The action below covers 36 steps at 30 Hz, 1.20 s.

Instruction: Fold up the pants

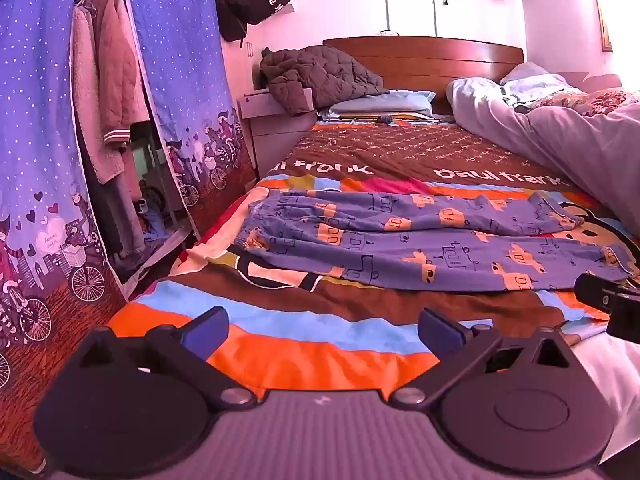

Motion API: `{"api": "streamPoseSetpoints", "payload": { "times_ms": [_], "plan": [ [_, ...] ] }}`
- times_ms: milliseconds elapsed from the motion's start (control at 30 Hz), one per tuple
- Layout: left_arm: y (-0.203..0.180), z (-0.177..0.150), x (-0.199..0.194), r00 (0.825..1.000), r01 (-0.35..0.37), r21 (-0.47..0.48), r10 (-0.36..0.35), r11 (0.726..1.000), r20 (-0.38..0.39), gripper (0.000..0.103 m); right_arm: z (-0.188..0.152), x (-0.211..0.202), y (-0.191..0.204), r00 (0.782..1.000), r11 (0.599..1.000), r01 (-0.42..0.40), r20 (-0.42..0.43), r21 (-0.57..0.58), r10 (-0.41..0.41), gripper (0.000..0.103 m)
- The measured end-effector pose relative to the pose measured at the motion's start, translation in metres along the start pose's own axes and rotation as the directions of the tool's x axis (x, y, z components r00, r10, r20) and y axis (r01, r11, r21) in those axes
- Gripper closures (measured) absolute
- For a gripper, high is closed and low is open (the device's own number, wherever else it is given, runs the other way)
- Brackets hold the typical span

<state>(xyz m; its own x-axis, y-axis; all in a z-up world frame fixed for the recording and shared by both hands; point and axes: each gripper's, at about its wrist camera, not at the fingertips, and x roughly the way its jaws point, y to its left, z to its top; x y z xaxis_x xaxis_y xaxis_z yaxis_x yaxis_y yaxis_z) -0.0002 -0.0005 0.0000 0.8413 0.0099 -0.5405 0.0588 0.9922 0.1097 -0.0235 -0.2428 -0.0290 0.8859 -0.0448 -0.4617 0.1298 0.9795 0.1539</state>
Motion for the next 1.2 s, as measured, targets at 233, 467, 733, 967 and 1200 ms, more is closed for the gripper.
{"api": "streamPoseSetpoints", "payload": {
  "times_ms": [233,467,733,967,1200],
  "plan": [
    [0.0,0.002,0.002,1.0,0.007,-0.009,-0.007,1.0,-0.006,0.0,-0.001,0.002,-0.001,1.0,1.0,-0.008,-0.011,0.008,0.008,0.001],
    [0.006,0.004,-0.005,1.0,0.005,-0.008,-0.005,1.0,-0.003,0.0,-0.002,0.004,-0.004,1.0,1.0,-0.005,-0.019,0.001,0.005,0.001],
    [0.008,0.001,-0.002,1.0,0.004,-0.009,-0.004,1.0,-0.003,0.0,-0.001,0.003,-0.001,1.0,1.0,0.001,-0.021,-0.002,-0.001,0.001],
    [0.008,0.0,-0.001,1.0,0.004,-0.01,-0.004,1.0,-0.002,0.0,-0.002,0.003,-0.001,1.0,1.0,0.002,-0.022,-0.002,-0.002,0.001],
    [0.007,-0.001,-0.001,1.0,0.0,-0.013,0.0,1.0,-0.005,0.0,-0.003,0.003,-0.001,1.0,1.0,0.003,-0.024,-0.003,-0.003,0.001]
  ]
}}
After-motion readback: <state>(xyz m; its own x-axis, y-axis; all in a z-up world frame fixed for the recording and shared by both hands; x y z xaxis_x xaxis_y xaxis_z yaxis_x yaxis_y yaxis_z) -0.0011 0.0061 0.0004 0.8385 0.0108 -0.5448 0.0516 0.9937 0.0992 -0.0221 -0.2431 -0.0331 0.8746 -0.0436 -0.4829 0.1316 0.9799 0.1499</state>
